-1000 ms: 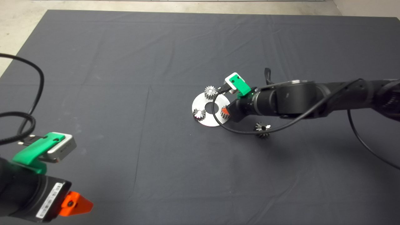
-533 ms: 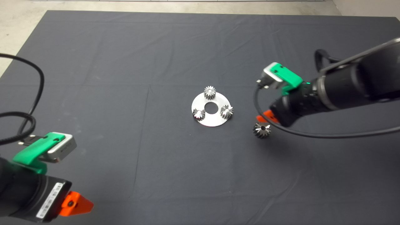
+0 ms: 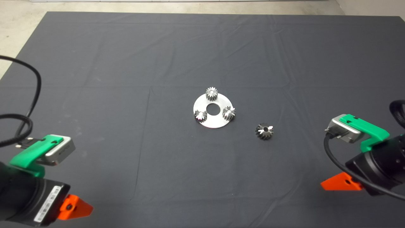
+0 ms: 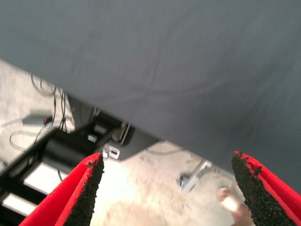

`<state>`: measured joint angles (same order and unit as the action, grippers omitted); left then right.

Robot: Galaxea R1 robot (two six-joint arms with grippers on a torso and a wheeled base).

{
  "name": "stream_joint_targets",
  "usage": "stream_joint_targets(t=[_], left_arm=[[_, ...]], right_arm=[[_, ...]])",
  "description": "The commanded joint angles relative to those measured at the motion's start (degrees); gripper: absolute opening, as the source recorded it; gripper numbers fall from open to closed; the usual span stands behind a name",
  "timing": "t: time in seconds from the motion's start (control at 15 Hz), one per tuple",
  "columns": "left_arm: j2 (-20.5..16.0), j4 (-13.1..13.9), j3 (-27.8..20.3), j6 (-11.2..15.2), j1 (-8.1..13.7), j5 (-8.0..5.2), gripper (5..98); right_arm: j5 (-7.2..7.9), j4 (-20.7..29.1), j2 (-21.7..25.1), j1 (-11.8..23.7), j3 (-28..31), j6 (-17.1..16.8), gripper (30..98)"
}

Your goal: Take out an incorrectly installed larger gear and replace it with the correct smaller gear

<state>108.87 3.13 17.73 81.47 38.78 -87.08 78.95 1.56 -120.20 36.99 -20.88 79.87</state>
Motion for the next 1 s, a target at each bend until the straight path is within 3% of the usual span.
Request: stream_joint_targets(t=[0.0, 0.07, 0.33, 0.4, 0.53, 0.67, 0.73, 0.87, 0.93], left_arm=[[0.0, 0.8, -1.0, -1.8, 0.6, -0.29, 98.3], [0.9, 0.9, -0.8, -3.2, 0.6, -0.20, 98.3], [1.1, 0.9, -0.1, -3.8, 0.7, 1.26, 98.3], [1.3, 0.9, 0.1, -3.8, 0.7, 1.30, 98.3], [3.1, 0.9, -0.3, -7.0, 0.8, 1.21, 98.3], [3.5, 0.9, 0.9, -7.9, 0.8, 1.38, 98.3], [5.4, 1.0, 0.9, -8.3, 0.9, 1.38, 98.3], [6.0, 1.4, 1.2, -5.8, 0.8, 1.56, 98.3], [6.5, 1.4, 1.2, -5.4, 0.8, 1.47, 98.3]], right_arm=[[-0.11, 2.1, -0.3, 1.5, -0.2, 0.5, 71.9], [-0.11, 2.1, -0.8, 1.5, -0.2, 0.5, 73.2], [-0.02, 2.3, -0.5, 1.5, 0.2, 0.5, 82.0], [-0.02, 2.2, -0.4, 1.6, 0.1, 0.5, 82.5], [0.07, 2.3, -0.7, 1.5, 0.1, 0.3, 86.3], [0.04, 2.7, 0.7, 1.5, 0.2, 0.7, 87.1], [-0.88, 3.3, 1.2, 1.4, 0.5, 0.5, 88.9], [-1.78, 3.4, 1.4, 1.3, 0.5, 0.7, 92.3], [-1.25, 3.7, 1.2, 1.2, 0.6, 0.5, 92.3]])
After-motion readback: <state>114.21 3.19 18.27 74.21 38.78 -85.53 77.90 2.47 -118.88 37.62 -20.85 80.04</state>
